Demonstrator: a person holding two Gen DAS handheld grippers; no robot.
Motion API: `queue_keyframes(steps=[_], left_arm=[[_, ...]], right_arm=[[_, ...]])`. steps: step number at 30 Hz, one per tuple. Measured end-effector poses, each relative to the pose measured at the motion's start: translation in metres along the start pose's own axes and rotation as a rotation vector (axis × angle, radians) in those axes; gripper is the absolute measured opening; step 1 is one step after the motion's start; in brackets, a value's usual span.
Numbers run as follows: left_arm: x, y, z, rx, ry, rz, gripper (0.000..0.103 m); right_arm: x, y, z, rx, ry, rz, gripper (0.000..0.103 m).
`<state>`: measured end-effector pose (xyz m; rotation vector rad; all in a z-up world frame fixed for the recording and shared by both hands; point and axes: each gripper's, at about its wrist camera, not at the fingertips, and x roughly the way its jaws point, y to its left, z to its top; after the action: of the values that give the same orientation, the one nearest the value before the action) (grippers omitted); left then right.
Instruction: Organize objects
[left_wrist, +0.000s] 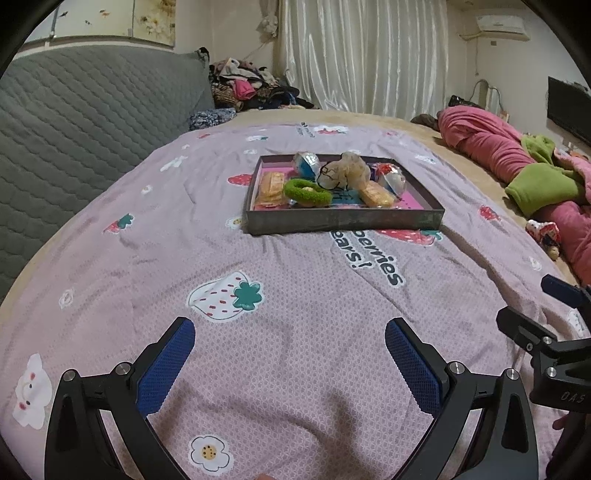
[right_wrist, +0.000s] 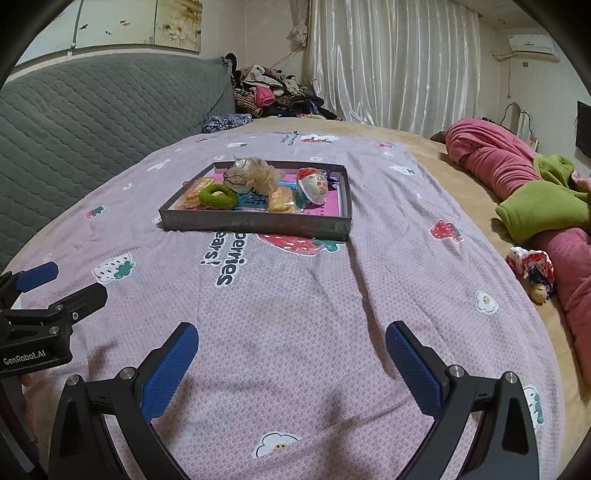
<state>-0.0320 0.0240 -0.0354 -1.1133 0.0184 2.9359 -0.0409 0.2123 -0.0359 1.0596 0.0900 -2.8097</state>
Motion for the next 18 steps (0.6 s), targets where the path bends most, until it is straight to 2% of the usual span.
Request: queue_keyframes(steps=[13,18], left_arm=[[0.0049,-0.0007,-0.0021,0.000,0.009,0.001,0.103],[0.0046,-0.0005,-0.0014,-0.008,0.004,-0.022,0.103]], right_arm=[[0.0021,0.0011,-0.0023,-0.005,0.005,-0.002,0.102],[0.0039,0.0005,-0.0026,-0.005,0.008,-0.002,0.102]])
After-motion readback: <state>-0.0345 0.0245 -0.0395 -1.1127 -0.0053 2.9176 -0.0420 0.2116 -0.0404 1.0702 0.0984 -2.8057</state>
